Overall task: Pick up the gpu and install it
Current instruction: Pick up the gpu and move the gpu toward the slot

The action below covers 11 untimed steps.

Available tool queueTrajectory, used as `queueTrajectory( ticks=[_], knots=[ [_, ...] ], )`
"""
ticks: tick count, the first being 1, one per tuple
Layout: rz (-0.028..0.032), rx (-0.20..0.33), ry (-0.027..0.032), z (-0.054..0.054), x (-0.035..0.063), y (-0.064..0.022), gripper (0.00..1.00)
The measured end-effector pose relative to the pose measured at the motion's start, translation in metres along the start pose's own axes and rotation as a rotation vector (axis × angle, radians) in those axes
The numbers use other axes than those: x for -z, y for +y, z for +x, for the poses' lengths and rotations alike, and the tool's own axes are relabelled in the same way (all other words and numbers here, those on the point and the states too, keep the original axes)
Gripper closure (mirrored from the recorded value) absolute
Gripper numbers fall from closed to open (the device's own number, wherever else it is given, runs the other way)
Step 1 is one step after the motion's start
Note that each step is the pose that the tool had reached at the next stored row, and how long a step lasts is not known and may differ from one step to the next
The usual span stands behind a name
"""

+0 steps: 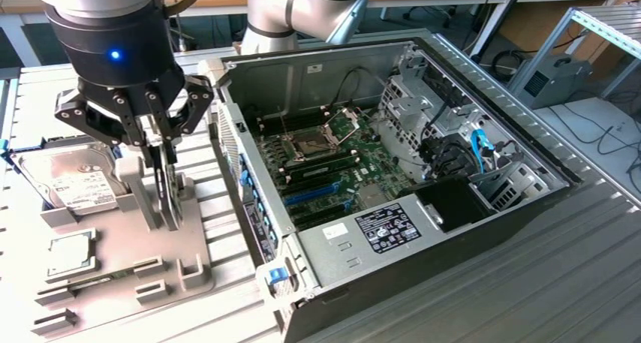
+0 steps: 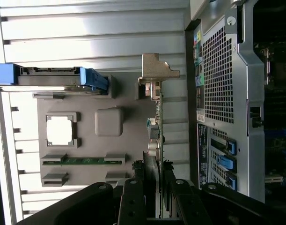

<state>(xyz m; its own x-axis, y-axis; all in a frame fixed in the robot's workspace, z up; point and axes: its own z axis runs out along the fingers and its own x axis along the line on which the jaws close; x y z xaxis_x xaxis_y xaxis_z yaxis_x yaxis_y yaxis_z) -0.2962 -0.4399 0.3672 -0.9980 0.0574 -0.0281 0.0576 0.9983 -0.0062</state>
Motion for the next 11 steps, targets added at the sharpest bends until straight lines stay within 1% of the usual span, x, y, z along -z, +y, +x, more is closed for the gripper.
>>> queueTrajectory(
  ticks=[8, 11],
  knots=[
    [-0.0001, 0.0, -0.0001, 0.0, 0.0076, 0.0, 0.73],
    [0.0, 0.0, 0.0, 0.0, 0.0119, -0.0001, 0.73]
  ],
)
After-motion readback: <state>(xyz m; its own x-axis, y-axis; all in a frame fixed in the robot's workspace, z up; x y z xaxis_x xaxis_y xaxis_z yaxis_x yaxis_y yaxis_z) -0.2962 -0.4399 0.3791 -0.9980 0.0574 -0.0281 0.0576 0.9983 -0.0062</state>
